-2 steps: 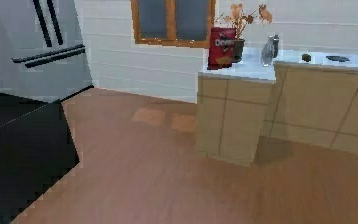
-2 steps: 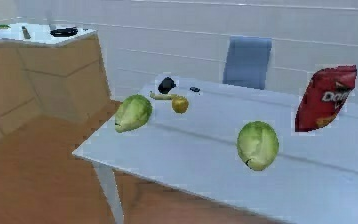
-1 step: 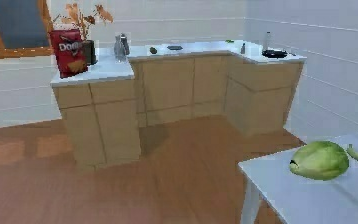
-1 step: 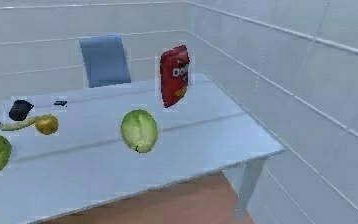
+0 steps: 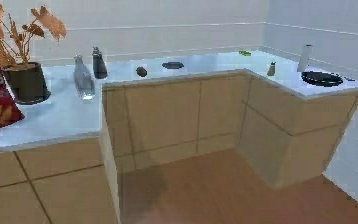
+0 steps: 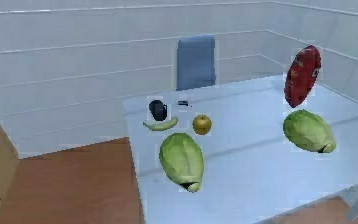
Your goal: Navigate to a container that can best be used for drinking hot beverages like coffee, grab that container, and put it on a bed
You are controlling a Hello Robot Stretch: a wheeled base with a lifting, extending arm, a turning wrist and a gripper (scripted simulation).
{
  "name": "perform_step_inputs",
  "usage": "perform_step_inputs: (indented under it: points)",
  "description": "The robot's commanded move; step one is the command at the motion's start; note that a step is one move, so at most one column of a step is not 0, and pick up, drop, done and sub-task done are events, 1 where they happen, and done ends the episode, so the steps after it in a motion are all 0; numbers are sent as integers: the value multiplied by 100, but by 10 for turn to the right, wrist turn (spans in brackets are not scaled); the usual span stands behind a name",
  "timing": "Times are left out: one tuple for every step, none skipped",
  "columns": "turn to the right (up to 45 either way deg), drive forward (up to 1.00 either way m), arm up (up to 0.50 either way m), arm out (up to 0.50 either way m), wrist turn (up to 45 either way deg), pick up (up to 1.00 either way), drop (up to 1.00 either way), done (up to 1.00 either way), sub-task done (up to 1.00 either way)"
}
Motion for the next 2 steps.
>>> perform_step_inputs:
  points:
    - [300,0,0,0,0,0,0,0,0]
    - [0,20,0,0,0,0,0,0,0]
